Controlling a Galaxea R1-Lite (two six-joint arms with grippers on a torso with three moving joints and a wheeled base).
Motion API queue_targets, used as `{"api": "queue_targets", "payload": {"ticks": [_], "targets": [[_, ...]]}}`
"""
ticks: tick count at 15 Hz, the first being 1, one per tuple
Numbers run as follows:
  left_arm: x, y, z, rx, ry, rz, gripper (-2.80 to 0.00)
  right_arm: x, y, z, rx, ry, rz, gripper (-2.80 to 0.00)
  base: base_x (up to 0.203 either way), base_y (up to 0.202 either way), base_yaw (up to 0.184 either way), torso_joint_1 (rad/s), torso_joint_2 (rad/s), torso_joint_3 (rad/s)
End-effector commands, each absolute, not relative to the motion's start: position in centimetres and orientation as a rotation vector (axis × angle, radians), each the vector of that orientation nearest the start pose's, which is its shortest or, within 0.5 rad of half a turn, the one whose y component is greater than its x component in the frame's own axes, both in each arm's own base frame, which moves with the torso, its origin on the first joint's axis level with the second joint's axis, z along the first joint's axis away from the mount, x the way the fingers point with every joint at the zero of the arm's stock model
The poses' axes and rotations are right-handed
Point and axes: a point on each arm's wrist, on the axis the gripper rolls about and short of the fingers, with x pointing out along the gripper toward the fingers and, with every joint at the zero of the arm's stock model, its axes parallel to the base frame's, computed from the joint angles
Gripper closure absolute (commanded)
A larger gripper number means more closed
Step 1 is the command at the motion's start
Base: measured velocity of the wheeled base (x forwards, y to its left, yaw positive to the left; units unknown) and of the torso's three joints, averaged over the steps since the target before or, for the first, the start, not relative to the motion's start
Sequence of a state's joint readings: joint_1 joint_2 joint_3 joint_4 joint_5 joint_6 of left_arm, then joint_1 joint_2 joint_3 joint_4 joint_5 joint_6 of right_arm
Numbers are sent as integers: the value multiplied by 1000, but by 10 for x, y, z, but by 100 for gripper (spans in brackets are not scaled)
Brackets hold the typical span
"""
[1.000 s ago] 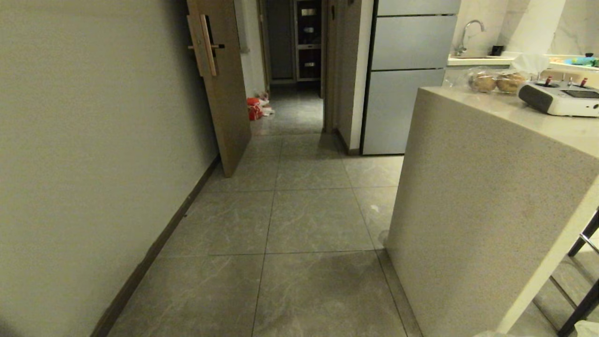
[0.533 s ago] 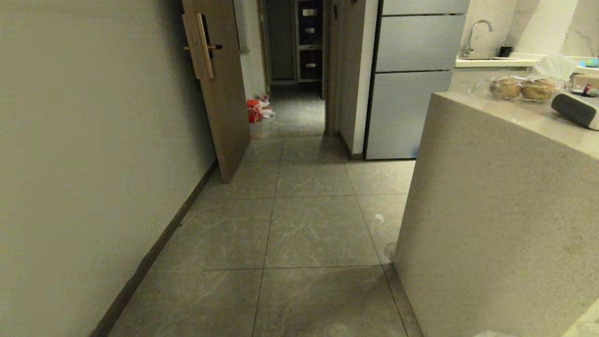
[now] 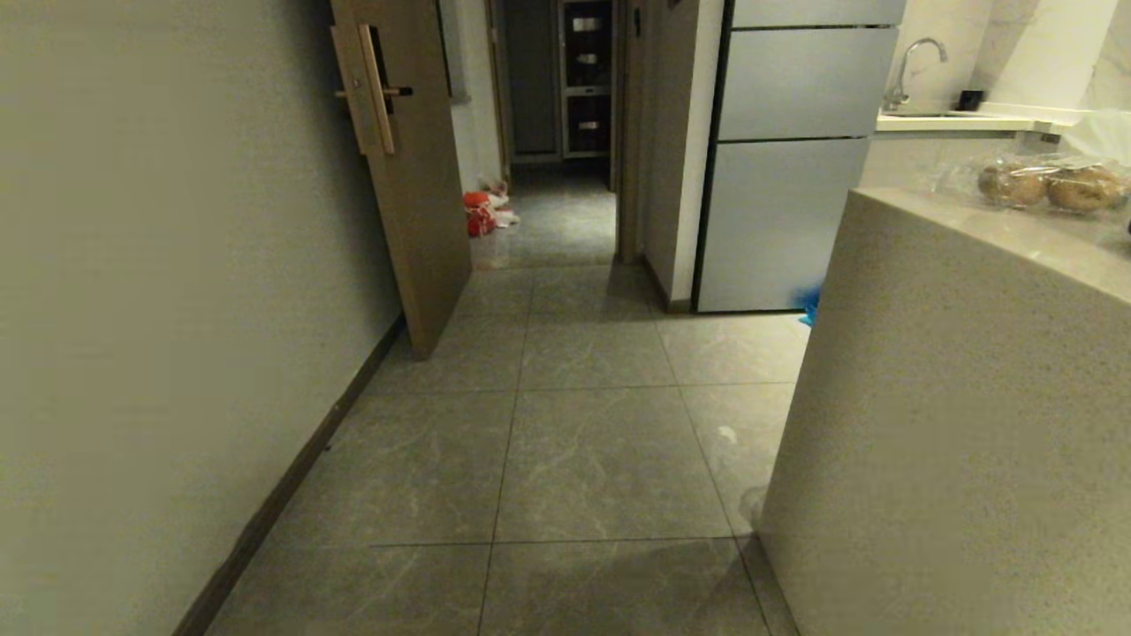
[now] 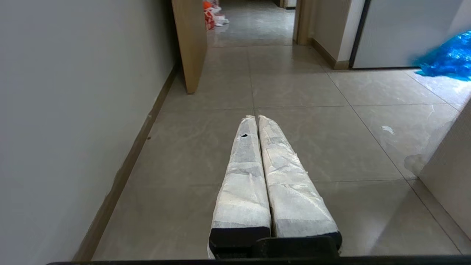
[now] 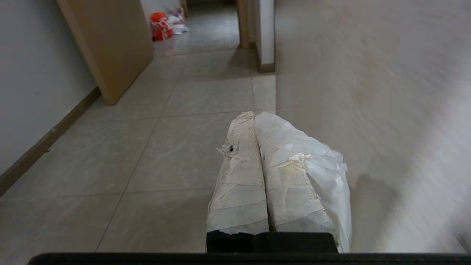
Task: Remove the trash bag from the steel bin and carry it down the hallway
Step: Put the trash bag at the door
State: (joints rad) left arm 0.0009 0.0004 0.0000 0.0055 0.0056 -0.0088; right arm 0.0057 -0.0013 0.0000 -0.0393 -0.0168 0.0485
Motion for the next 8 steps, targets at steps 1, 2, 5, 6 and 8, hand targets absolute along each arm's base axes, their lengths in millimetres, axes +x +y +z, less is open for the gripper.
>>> {"api": "queue_targets", "payload": {"ticks": [1,2,5,6,8], "targets": [[-23,0,74,-9,8,8,0,-23,-1,80,50,-42,-10,0,192,0,0,6,6,6],[-23,0,75,-9,6,8,0,-23,-1,80,50,-42,-10,0,188,0,3,7,7,2],[-23,0,75,-10,7,8,0,-23,-1,80,50,-42,-10,0,190,0,0,1,1,0],[-23,0,74,-9,7,8,0,-23,-1,80,50,-42,-10,0,190,0,1,3,3,7],[-23,0,74,-9,8,7,0,-23,-1,80,50,-42,-10,0,192,0,0,5,2,0]]}}
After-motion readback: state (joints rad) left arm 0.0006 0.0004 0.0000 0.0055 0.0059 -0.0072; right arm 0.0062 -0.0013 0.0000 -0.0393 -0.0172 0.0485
